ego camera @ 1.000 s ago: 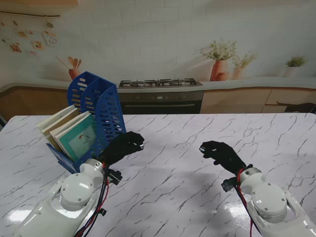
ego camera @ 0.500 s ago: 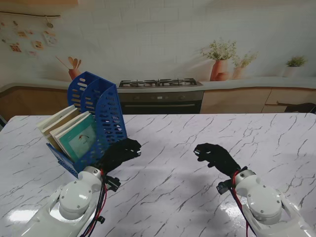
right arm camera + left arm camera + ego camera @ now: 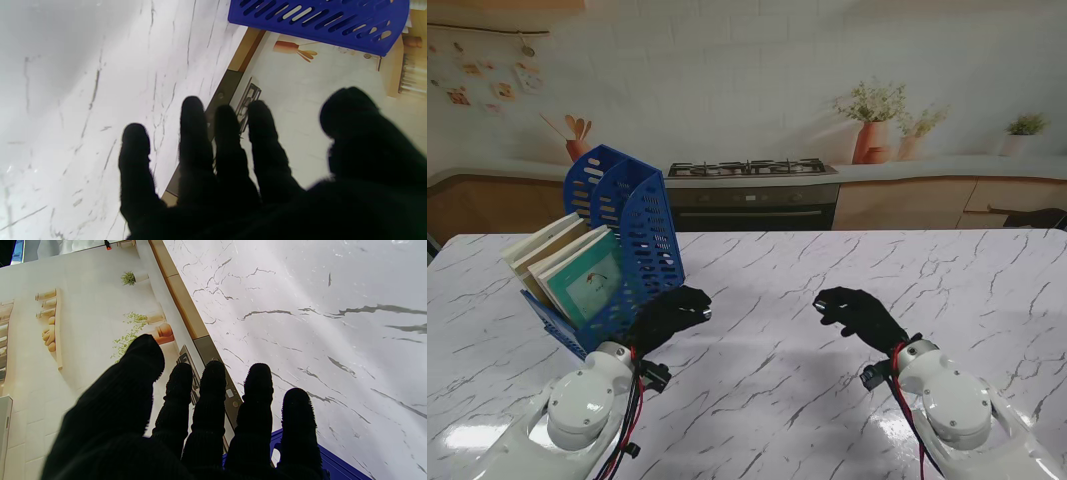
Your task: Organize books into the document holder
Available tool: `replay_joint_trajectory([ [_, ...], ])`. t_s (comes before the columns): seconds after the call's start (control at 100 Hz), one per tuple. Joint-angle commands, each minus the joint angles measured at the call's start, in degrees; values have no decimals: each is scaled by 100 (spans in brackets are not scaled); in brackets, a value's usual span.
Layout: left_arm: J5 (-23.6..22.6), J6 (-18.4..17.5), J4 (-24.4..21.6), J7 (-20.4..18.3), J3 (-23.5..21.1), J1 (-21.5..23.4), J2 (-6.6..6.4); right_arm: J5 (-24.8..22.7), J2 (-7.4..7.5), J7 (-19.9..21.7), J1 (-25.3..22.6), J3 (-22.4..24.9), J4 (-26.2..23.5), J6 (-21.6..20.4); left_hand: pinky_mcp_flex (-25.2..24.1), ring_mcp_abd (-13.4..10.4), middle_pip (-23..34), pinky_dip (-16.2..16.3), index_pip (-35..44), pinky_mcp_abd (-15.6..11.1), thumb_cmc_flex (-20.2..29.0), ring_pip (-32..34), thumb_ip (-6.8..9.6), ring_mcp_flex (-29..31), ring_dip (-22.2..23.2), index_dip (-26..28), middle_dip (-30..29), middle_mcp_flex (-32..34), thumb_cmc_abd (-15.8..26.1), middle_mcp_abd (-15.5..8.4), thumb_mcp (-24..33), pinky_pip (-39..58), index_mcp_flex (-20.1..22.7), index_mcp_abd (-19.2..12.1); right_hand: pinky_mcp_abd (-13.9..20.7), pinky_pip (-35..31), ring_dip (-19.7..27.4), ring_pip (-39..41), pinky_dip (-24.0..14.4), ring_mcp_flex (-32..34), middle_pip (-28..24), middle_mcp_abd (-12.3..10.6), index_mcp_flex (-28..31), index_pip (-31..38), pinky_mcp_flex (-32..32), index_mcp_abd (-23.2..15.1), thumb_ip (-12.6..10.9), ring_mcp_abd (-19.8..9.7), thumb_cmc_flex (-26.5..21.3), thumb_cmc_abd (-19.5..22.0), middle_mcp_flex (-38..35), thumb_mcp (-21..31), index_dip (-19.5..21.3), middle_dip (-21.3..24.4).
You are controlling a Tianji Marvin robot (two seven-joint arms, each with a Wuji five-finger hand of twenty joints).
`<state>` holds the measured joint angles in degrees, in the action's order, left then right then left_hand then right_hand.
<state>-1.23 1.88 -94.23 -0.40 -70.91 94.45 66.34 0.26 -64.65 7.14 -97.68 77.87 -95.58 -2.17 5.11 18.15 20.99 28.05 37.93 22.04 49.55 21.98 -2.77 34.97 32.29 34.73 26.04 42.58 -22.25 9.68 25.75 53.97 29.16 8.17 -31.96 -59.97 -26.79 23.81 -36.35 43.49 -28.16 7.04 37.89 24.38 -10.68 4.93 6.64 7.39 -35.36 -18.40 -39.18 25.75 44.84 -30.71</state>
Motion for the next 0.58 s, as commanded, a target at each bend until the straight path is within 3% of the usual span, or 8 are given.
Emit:
replay_joint_trajectory([
  [0.0,25,-84,1,-61,16,45,33,35,-48,5,-20,-32,-30,18,-72,-52,-18,0,-31,-162,9,8,44,-141,54,-25,41,-69,-61,-139,-8,6,-41,-287,563,-87,-46,75,-26,90,-74,-60,49,-49,10,-188,-197,-120,45,73,-72,-66,-63,-22],
  [0.57,-13,-88,-70,-173,-32,115,-3,68,-40,55,3,-39,-20,14,-161,-64,-88,-63,-63,-202,21,-39,56,-214,42,-23,14,-163,3,-54,-151,-109,-54,-338,510,-125,-23,91,-30,146,-89,-75,131,-24,-15,-232,-216,-84,48,85,-161,-160,-51,-6],
])
